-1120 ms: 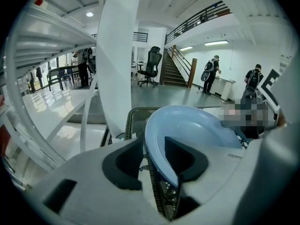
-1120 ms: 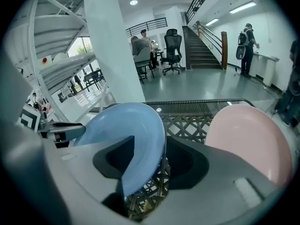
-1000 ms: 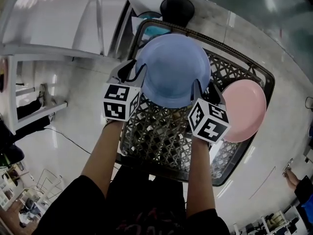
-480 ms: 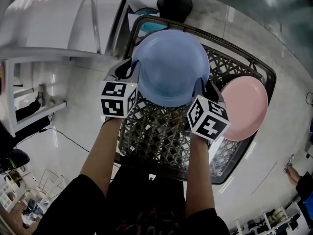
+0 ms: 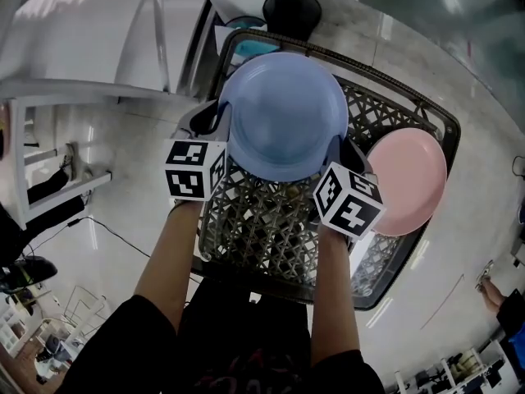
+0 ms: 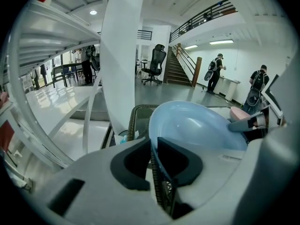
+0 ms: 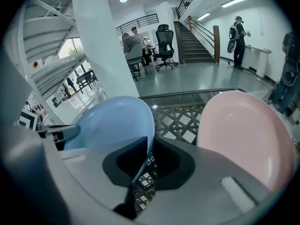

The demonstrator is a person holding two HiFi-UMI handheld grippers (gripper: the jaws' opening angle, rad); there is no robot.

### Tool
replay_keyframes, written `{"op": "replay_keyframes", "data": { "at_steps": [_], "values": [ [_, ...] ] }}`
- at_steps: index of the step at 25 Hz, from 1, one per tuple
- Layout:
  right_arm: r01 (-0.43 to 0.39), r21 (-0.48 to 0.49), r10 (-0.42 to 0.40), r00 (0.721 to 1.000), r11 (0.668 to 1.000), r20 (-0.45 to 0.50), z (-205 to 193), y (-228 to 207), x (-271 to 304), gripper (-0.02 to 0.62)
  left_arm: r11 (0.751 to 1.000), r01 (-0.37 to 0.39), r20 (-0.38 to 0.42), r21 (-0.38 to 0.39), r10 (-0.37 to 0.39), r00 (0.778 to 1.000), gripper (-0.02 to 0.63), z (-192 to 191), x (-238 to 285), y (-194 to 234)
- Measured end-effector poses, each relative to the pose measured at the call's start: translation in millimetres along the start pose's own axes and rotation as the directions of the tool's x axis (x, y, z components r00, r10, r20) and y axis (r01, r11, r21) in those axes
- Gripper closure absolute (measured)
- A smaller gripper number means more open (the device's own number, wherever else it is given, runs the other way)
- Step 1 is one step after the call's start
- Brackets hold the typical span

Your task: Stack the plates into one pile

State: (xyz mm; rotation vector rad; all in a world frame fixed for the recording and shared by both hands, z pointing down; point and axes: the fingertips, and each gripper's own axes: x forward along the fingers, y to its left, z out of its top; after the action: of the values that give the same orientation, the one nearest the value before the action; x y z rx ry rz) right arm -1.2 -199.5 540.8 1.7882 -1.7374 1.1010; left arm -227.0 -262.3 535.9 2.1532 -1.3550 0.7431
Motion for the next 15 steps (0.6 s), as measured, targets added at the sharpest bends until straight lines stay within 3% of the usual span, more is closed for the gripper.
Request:
{"op": "replay_keyframes", "data": {
  "at_steps": [15],
  "values": [
    [-0.023, 0.017, 0.022, 0.999, 1.0, 0.037, 14.8, 6.3, -20.9, 0.565, 1.0, -0.023, 0.037, 0.013, 0.023, 0.999, 0.563, 20.4, -25.1, -3.4]
  ]
}}
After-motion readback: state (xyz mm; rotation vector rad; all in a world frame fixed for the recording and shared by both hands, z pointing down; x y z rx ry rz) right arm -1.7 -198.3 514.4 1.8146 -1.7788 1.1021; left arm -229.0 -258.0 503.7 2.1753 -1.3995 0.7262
